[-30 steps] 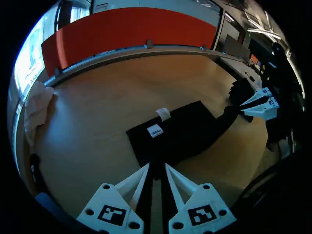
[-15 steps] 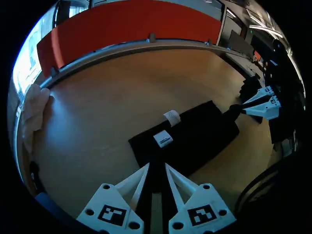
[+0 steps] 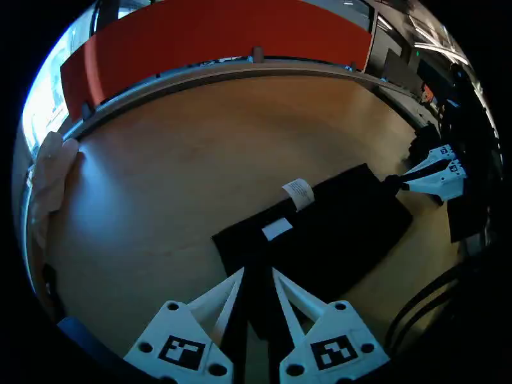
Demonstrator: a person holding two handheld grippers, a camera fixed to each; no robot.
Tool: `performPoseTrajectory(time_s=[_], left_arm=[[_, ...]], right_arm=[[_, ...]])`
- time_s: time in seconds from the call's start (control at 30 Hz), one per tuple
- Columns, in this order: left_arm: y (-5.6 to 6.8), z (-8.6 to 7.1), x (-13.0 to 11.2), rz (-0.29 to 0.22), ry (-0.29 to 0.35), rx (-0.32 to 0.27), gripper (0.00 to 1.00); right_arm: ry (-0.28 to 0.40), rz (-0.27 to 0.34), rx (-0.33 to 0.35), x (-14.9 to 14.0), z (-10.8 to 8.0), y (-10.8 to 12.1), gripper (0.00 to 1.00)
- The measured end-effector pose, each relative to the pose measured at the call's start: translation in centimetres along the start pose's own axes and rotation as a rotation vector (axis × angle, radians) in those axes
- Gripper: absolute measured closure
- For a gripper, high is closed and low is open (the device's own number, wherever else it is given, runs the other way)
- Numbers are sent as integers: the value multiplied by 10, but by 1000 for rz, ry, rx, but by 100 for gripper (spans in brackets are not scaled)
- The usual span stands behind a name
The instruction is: Fold towel
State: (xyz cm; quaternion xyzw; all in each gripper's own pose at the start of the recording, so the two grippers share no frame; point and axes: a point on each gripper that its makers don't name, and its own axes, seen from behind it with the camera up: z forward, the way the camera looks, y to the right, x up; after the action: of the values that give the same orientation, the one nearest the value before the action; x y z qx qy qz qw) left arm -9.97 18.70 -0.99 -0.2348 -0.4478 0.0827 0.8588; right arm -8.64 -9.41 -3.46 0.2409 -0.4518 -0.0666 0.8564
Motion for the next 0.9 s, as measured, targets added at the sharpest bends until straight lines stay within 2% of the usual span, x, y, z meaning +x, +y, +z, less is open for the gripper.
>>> performPoseTrajectory(time_s=[0.23, 0.47, 0.57, 0.67, 0.77, 0.87, 0.9], left_arm=[[-10, 11, 3, -23, 12, 21, 75], [-23, 18, 8, -11, 20, 67, 51], [-27, 20, 9, -11, 20, 82, 41], [-29, 21, 11, -18, 20, 87, 25], [-29, 21, 10, -32, 17, 82, 14], [-30, 19, 10, -45, 17, 80, 9], [-32, 19, 9, -49, 18, 81, 9]], right_arm=[[13, 26, -24, 4, 15, 7, 85], [31, 35, -65, 9, 25, 15, 78], [32, 25, -80, 10, 26, 18, 70], [37, 13, -95, 11, 27, 21, 64], [44, 11, -113, 13, 27, 26, 52], [55, 13, -135, 16, 26, 33, 34], [61, 14, -143, 18, 26, 35, 32]])
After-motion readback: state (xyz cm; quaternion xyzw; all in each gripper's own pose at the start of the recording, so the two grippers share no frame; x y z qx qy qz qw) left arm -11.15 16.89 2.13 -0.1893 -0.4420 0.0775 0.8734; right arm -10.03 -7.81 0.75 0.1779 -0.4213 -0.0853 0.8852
